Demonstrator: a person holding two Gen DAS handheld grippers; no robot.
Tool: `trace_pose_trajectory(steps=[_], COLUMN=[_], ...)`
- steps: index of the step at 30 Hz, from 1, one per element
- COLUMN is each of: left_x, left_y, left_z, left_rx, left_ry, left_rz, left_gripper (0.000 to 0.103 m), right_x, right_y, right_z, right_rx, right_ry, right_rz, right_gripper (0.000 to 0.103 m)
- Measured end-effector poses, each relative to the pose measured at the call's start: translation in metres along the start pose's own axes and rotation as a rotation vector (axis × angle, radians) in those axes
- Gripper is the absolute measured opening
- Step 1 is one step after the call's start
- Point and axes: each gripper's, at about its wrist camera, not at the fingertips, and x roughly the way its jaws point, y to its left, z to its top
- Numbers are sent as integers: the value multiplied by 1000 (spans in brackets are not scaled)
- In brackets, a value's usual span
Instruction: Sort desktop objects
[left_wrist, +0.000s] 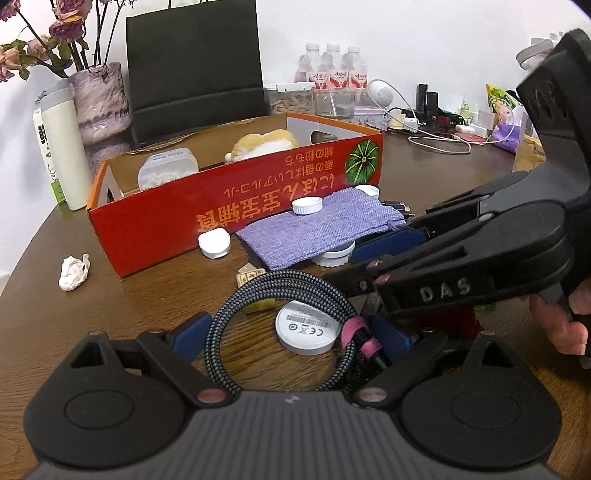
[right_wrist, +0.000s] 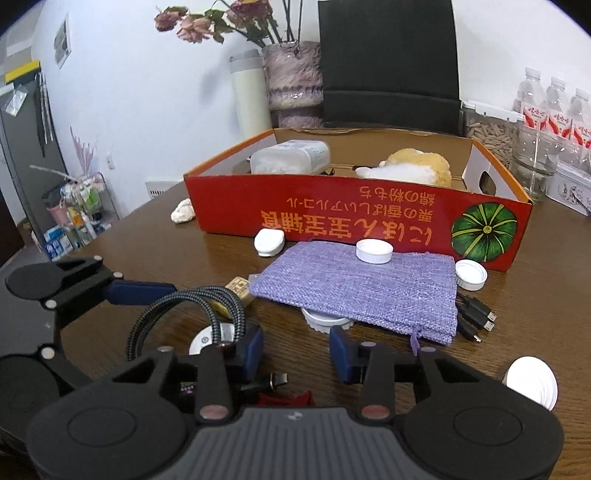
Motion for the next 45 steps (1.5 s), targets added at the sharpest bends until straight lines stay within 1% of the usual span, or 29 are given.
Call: trace_pose_trajectory(steps=[2, 8, 11, 15, 17, 19, 21, 22, 23, 24, 25, 26, 31, 33, 34, 35, 36, 37, 42, 45], left_x=[-2, -24, -32, -41, -47, -53, -56, -57, -57, -58, -59, -60, -62, -61, -61, -61, -61, -62, -65, -67], left_y=[0, 6, 14, 27, 34, 40, 49, 53, 58, 62, 66, 70, 76, 76, 77, 77, 76, 76, 77, 76], left_z=[-1, -7, -12, -19, -22, -26, -31, -32, -34, -36, -37, -38, -42, -43, -43, -43, -43, -44, -43, -41], left_rx=[-2, -30, -57, -99, -115, -132, -155, -168, -187, -204, -221, -236, -267, -271, -273, -276, -279, -282, -298, -306], left_ry=[-6, -47, -44, -42, -43, -45, -40, -37, -33, -30, -30, -31, -38, -37, -36, -37, -38, -40, -50, -58], left_rz=[9, 51, 70, 89, 110, 128, 154, 166, 177, 184, 187, 190, 190, 190, 191, 193, 195, 197, 209, 212], left_gripper=[94, 94, 94, 95, 95, 95, 95, 95, 95, 95, 95, 95, 95, 95, 95, 95, 95, 95, 95, 95], right_x=[-4, -10, -11, -9, -8, -7, -6, -4, -1, 1, 4, 6, 12, 12, 12, 11, 11, 10, 8, 2], right_y=[-2, -1, 9, 26, 33, 39, 46, 50, 55, 59, 64, 68, 77, 76, 76, 76, 76, 77, 77, 78], right_z=[1, 2, 1, -1, -2, -3, -5, -5, -6, -7, -8, -10, -15, -15, -15, -15, -15, -14, -16, -15], right_rx=[7, 24, 3, -31, -40, -49, -68, -80, -96, -108, -123, -138, -166, -154, -148, -143, -140, -141, -131, -129], right_ry=[-18, -43, -52, -44, -42, -45, -43, -38, -30, -24, -19, -15, 2, 4, 3, 2, -2, -5, -16, -40], right_rz=[17, 25, 31, 33, 34, 26, 20, 16, 5, -8, -27, -45, -102, -100, -94, -87, -86, -92, -96, -91], right_gripper=[40, 40, 40, 40, 40, 45, 54, 55, 58, 64, 66, 68, 71, 68, 65, 55, 41, 38, 38, 38])
